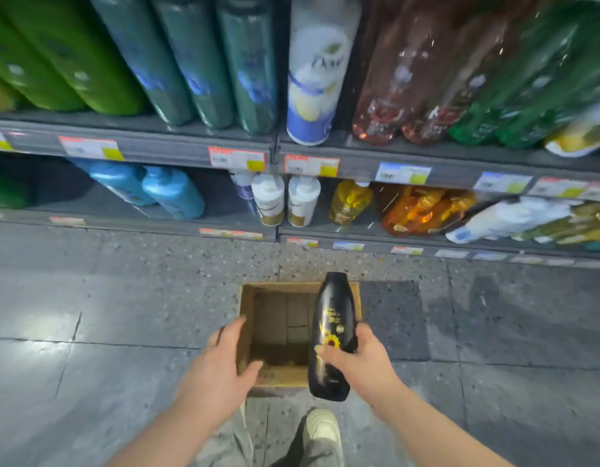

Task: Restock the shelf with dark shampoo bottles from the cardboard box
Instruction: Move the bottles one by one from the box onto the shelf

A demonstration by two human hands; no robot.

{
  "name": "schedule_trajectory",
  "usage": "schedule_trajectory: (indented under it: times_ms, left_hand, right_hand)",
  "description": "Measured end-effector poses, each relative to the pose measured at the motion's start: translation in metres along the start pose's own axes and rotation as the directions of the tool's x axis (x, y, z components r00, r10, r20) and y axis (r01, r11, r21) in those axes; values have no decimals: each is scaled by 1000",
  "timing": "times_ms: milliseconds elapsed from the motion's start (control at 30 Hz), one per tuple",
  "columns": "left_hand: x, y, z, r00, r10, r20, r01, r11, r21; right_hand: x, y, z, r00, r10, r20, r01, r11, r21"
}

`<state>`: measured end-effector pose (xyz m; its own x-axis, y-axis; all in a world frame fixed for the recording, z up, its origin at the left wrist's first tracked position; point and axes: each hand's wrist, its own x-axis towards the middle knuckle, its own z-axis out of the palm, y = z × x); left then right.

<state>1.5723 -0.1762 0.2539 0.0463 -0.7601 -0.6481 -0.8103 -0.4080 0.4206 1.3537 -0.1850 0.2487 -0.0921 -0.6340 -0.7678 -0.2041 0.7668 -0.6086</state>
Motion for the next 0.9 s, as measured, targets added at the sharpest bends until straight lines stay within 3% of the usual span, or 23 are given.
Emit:
schedule_trajectory:
  times_ms: [200, 367, 567, 767, 900]
  left_hand:
    - [-115, 48, -104, 982, 19, -190, -43, 991, -123]
    - [-199, 67, -192, 900, 15, -435, -92, 983, -157]
    - [-285, 55, -291, 726, -20, -687, -93, 988, -127]
    - [-364, 10, -393, 489, -36, -871, -33, 998, -60]
    - [-401, -54, -457, 398, -73, -915, -14, 996, -85]
  right_hand:
    - [-132, -124, -13, 962, -252, 107, 257, 966, -34]
    - [-231, -228, 2, 842, -501, 202, 522, 850, -70]
    - [-324, -328, 49, 609, -703, 367, 755, 656, 2]
    - [-404, -400, 128, 392, -781, 486, 839, 520, 160]
    - [-445, -437, 207, 293, -779, 555, 856, 472, 210]
